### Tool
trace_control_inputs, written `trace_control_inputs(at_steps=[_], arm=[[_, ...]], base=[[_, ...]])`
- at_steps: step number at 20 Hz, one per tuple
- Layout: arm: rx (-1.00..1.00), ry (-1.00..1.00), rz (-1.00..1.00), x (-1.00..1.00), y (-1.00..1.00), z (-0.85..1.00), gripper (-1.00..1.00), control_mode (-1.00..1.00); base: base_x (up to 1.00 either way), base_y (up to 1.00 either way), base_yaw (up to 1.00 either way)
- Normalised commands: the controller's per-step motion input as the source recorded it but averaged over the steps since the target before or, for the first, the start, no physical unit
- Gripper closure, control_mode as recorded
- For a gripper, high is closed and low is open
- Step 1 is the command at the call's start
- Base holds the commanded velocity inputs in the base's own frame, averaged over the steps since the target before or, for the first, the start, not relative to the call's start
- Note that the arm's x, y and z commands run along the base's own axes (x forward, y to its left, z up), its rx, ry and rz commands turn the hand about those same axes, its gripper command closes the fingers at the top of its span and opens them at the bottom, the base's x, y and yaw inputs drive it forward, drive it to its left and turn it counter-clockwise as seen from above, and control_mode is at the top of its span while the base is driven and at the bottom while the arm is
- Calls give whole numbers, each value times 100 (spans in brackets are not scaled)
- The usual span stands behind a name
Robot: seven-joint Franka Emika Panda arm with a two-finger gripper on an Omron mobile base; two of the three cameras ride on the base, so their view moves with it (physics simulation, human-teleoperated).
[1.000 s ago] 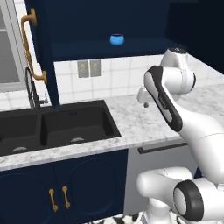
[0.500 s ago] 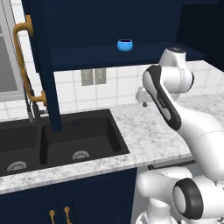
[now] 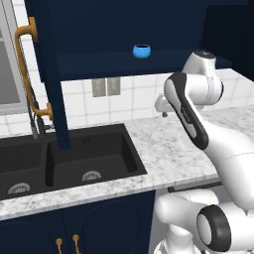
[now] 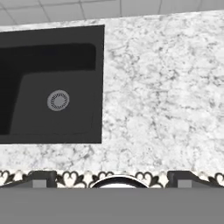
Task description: Gather all objects into one cabinet and sort the glasses and bowls to opposite sides.
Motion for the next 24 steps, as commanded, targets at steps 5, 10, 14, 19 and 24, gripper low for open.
trace_control_inputs(at_steps=[5,10,14,19,24], arm=[[1,-26,1,31,21,83,-100,-100],[-2,-17,-1,70,82,92,-100,-100],[-4,-37,0,42,47,56,-100,-100],[-3,-37,-3,18,1,49,-100,-100],[0,-1,-11,42,0,60,-100,-100]], base=[[0,0,0],[0,0,0],[0,0,0],[0,0,0],[0,0,0]])
